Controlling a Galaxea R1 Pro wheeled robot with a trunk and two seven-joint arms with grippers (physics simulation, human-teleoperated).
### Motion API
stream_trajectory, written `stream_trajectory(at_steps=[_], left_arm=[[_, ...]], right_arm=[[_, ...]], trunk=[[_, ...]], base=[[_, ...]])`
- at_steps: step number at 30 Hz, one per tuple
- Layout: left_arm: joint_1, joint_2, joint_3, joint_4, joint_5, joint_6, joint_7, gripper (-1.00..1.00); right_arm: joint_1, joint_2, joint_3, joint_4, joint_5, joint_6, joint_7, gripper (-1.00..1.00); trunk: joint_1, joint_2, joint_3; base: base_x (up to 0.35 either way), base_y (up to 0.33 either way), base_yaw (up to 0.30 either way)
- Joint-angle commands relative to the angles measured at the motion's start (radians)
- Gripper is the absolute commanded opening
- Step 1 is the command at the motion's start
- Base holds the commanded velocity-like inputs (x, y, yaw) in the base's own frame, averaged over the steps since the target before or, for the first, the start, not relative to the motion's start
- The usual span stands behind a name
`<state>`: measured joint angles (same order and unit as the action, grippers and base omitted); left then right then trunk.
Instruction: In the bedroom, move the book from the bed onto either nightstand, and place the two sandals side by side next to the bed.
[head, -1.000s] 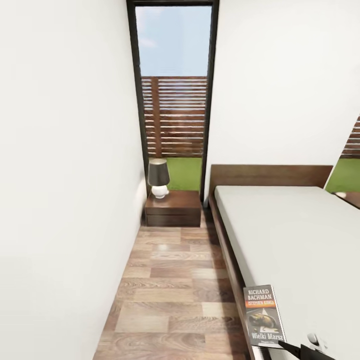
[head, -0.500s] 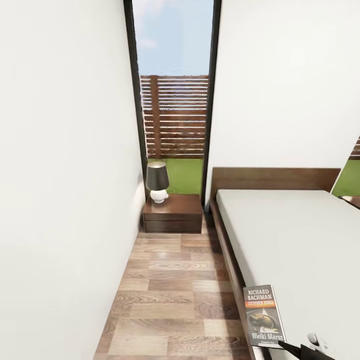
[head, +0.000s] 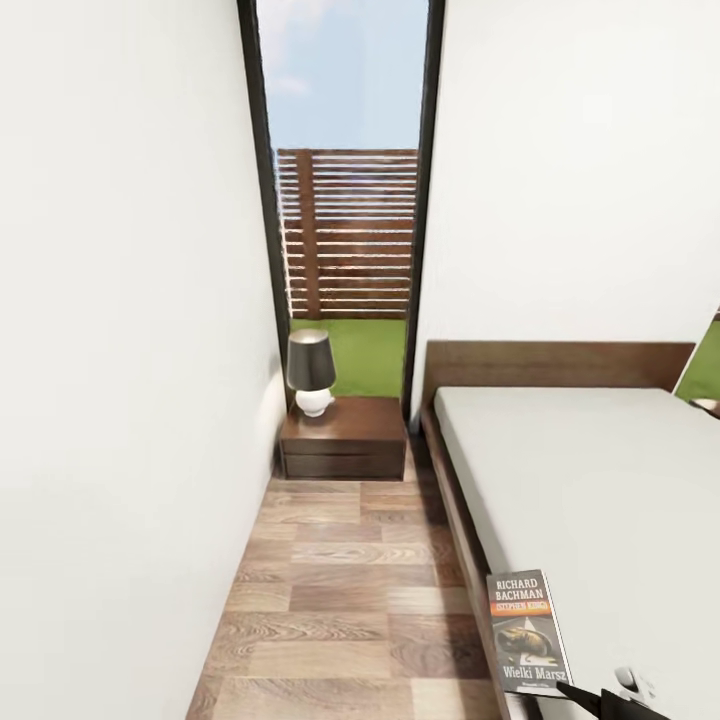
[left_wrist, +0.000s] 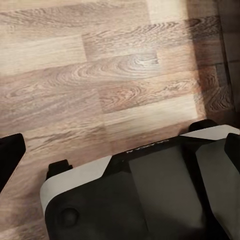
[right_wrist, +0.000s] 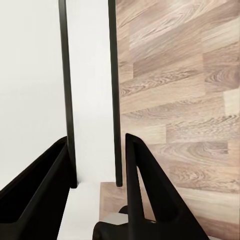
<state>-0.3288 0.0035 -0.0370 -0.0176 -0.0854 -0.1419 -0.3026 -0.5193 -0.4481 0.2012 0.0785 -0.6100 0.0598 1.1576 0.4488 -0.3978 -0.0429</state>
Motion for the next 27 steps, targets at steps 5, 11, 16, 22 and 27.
stream_trajectory(at_steps=[5, 11, 16, 22, 27], left_arm=[[-0.001, 0.000, -0.003, 0.001, -0.008, -0.007, 0.000, 1.00], [-0.001, 0.000, -0.003, 0.001, -0.008, -0.007, 0.000, 1.00], [-0.001, 0.000, -0.003, 0.001, -0.008, -0.007, 0.000, 1.00], [-0.001, 0.000, -0.003, 0.001, -0.008, -0.007, 0.000, 1.00], [-0.001, 0.000, -0.003, 0.001, -0.009, -0.007, 0.000, 1.00]], right_arm=[[-0.002, 0.000, 0.003, 0.003, -0.011, 0.006, 0.005, -1.00], [-0.002, 0.000, 0.003, 0.003, -0.011, 0.006, 0.005, -1.00], [-0.002, 0.000, 0.003, 0.003, -0.011, 0.006, 0.005, -1.00], [-0.002, 0.000, 0.003, 0.003, -0.011, 0.006, 0.005, -1.00], [-0.002, 0.000, 0.003, 0.003, -0.011, 0.006, 0.005, -1.00]], trunk=[[0.001, -0.002, -0.002], [0.001, -0.002, -0.002], [0.001, -0.002, -0.002], [0.001, -0.002, -0.002], [0.001, -0.002, -0.002]], base=[[0.332, 0.000, 0.000], [0.332, 0.000, 0.000], [0.332, 0.000, 0.000], [0.332, 0.000, 0.000], [0.332, 0.000, 0.000]])
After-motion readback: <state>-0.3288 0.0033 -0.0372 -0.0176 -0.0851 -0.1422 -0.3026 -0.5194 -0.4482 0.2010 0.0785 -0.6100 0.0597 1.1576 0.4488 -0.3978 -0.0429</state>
